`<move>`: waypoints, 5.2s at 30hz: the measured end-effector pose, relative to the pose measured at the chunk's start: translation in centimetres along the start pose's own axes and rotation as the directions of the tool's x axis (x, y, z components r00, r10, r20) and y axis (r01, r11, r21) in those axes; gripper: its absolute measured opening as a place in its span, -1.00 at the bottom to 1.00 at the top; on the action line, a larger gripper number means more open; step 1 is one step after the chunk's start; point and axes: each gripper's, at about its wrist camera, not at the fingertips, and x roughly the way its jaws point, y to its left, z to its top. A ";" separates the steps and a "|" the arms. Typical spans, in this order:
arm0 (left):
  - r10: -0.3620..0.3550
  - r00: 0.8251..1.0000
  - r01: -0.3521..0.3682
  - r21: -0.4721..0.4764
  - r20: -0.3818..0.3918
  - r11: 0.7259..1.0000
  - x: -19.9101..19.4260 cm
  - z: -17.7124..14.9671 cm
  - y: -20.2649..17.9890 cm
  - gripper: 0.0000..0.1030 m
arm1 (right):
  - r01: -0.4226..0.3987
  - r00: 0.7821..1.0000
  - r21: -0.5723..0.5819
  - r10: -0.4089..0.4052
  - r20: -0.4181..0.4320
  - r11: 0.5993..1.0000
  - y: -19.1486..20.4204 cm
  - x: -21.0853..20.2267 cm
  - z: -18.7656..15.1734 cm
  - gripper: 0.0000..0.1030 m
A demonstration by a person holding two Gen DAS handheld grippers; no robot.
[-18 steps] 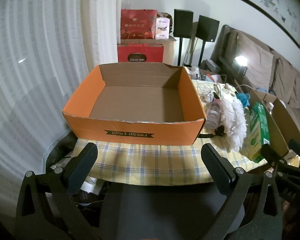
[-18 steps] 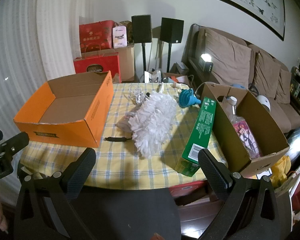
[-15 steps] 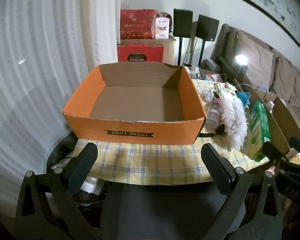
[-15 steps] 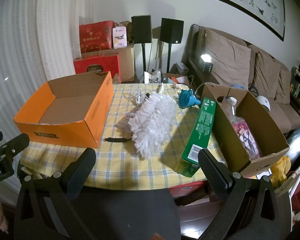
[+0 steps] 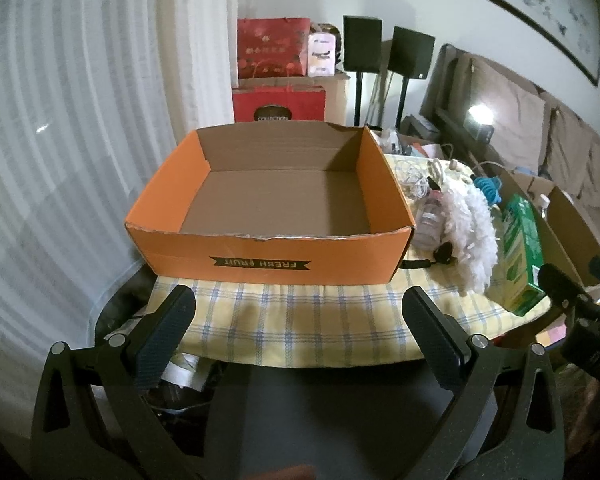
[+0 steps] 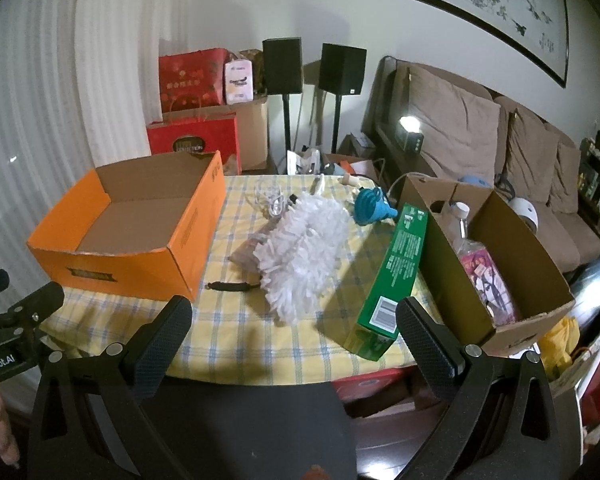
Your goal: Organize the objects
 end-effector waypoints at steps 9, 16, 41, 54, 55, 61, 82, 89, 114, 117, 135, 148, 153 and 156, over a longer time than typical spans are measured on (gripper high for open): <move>-0.029 1.000 0.029 0.000 0.003 1.000 -0.1 0.2 -0.1 1.00 | -0.003 1.000 0.010 0.003 0.000 1.000 -0.2 0.0 0.0 1.00; -0.030 1.000 0.030 -0.005 0.001 1.000 -0.1 0.1 -0.2 1.00 | -0.010 1.000 0.004 0.010 0.007 1.000 -0.1 0.0 -0.1 1.00; -0.140 0.990 0.140 0.069 -0.003 0.988 1.5 0.5 -4.3 1.00 | 0.061 0.998 0.066 -0.061 -0.002 0.996 -4.0 0.4 -0.5 1.00; -0.357 0.931 0.365 0.182 -0.080 0.913 4.4 0.4 -11.8 1.00 | 0.150 0.989 0.174 -0.144 -0.043 0.973 -10.8 1.4 -2.3 1.00; -0.371 0.924 0.382 0.186 -0.088 0.905 4.5 0.4 -12.4 1.00 | 0.147 0.989 0.185 -0.141 -0.048 0.972 -11.3 1.5 -2.4 1.00; -0.442 0.888 0.460 0.215 -0.128 0.862 5.6 0.3 -16.1 1.00 | 0.149 0.989 0.250 -0.138 -0.059 0.957 -14.0 1.7 -2.8 1.00; -0.480 0.856 0.517 0.344 -0.194 0.784 8.5 -1.4 -25.5 0.85 | 0.244 0.970 0.320 -0.225 -0.096 0.915 -20.1 1.5 -4.2 1.00; -0.459 0.862 0.507 0.369 -0.216 0.779 9.8 -2.1 -27.4 0.36 | 0.245 0.969 0.322 -0.222 -0.105 0.914 -20.7 1.8 -4.2 1.00; -0.486 0.836 0.548 0.364 -0.254 0.753 6.8 -4.0 -19.1 -0.23 | -0.095 0.981 0.351 0.148 -0.128 0.931 -13.7 6.2 -2.8 1.00; -0.509 0.825 0.565 0.352 -0.244 0.746 6.3 -3.9 -18.2 -0.23 | -0.148 0.967 0.381 0.214 -0.137 0.913 -12.7 7.0 -3.1 1.00; -0.573 0.790 0.613 0.288 -0.217 0.736 3.7 -3.3 -14.0 -0.24 | -0.358 0.853 0.508 0.496 -0.164 0.783 -9.2 8.1 -2.0 0.44; -0.586 0.806 0.590 0.206 -0.088 0.781 1.2 0.1 -8.5 -0.24 | -0.464 0.807 0.438 0.571 -0.150 0.770 -4.4 6.9 2.4 0.52; -0.572 0.820 0.568 0.164 -0.028 0.807 0.7 1.8 -5.9 -0.24 | -0.509 0.786 0.389 0.599 -0.153 0.768 -2.0 6.9 4.6 0.50; -0.565 0.825 0.560 0.134 -0.004 0.817 0.9 2.7 -4.4 -0.23 | -0.541 0.767 0.367 0.623 -0.154 0.757 -0.6 7.2 5.9 0.46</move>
